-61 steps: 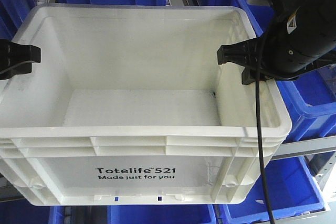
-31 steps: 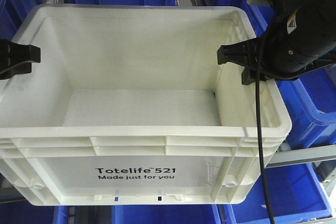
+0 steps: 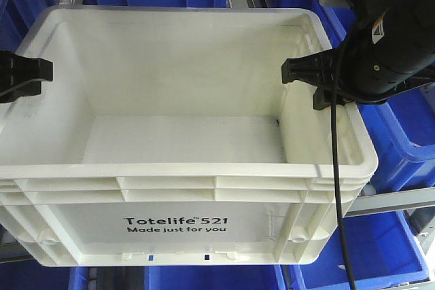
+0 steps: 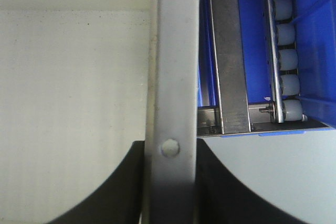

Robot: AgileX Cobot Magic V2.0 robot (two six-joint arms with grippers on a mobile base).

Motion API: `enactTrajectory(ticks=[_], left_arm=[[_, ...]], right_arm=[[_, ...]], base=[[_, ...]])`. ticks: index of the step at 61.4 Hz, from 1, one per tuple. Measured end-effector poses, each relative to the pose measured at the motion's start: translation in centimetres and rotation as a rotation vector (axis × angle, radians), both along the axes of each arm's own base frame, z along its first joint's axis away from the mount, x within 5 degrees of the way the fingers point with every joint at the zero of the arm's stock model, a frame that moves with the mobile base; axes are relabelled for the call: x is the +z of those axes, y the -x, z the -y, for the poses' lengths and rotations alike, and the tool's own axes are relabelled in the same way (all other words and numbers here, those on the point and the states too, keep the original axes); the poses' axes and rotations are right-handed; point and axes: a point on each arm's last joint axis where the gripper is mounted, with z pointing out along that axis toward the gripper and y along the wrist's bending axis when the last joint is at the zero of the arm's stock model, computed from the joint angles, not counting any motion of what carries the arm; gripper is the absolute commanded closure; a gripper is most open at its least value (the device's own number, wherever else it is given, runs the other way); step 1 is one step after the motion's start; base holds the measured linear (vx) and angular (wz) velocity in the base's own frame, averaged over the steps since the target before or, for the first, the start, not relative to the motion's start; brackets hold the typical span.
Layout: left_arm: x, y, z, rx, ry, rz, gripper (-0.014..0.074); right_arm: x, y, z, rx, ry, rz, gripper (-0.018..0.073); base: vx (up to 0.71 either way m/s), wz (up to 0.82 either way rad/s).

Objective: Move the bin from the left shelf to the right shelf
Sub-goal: 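Lower the crate with both grippers onto the shelf rollers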

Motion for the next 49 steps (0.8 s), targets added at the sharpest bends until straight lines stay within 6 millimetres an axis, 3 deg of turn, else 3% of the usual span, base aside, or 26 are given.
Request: enactTrajectory(ticks=[49], left_arm=[[0.09, -0.09, 0.00, 0.005, 0.005, 0.013, 0.0558]], right_arm=[[0.21, -0.37, 0.00, 0.005, 0.002, 0.048, 0.0568]], base=[[0.00, 0.00]])
